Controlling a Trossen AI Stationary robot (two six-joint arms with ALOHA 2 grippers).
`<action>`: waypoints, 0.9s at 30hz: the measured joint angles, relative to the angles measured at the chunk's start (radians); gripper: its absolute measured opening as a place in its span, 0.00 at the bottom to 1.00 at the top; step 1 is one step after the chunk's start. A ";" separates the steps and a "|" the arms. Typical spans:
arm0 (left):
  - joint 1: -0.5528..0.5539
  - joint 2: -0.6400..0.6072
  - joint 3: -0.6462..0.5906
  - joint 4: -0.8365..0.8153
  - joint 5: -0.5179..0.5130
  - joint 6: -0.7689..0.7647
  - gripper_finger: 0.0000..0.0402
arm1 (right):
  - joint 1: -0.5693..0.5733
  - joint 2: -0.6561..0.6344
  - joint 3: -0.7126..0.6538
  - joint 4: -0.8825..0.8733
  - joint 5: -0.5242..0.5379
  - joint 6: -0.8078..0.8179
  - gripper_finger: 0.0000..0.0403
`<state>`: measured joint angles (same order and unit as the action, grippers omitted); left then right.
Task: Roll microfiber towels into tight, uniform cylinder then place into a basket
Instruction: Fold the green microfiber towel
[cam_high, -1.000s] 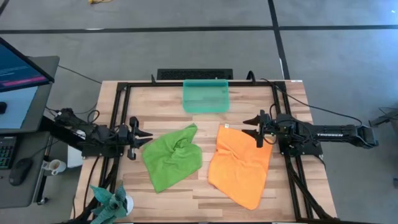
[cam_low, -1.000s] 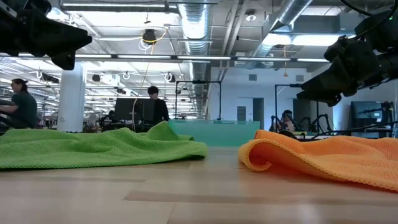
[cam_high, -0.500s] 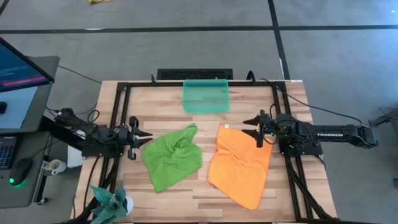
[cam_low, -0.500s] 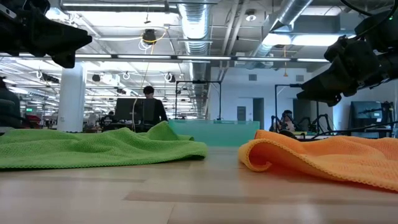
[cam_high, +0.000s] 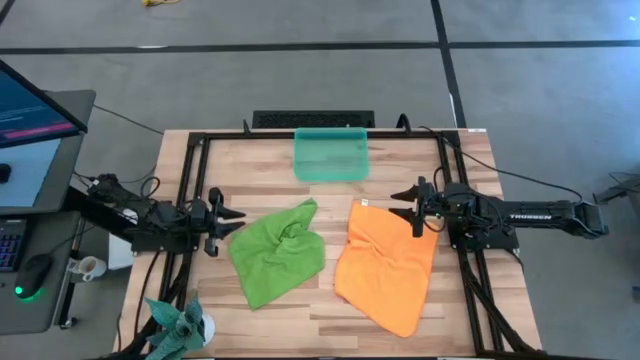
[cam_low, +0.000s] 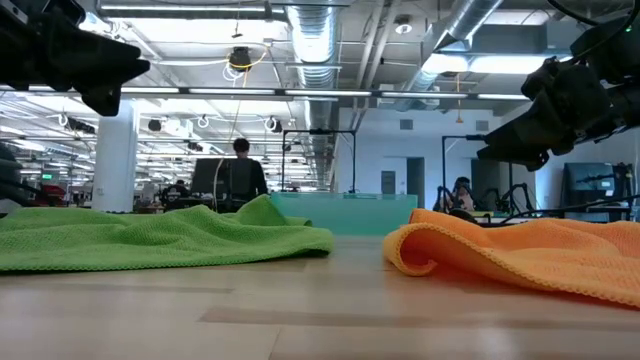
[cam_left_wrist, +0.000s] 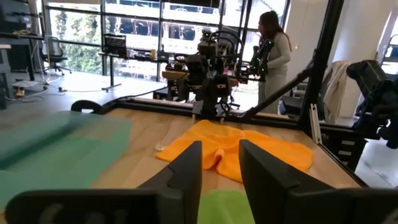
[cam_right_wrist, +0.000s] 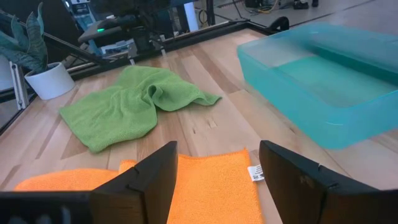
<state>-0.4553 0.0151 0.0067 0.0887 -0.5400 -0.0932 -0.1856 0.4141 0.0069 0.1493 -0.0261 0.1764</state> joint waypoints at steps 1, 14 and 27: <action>0.000 0.000 0.000 0.000 0.000 -0.003 0.27 | 0.000 0.000 0.000 0.000 0.000 0.000 0.62; 0.000 0.000 0.000 0.000 -0.027 0.179 0.32 | 0.000 0.000 0.000 0.000 0.000 0.000 0.62; 0.000 0.000 0.000 -0.005 -0.273 0.181 0.48 | 0.000 0.000 0.000 0.000 0.000 0.000 0.62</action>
<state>-0.4553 0.0154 0.0063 0.0834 -0.8127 0.0881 -0.1859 0.4140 0.0070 0.1493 -0.0261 0.1761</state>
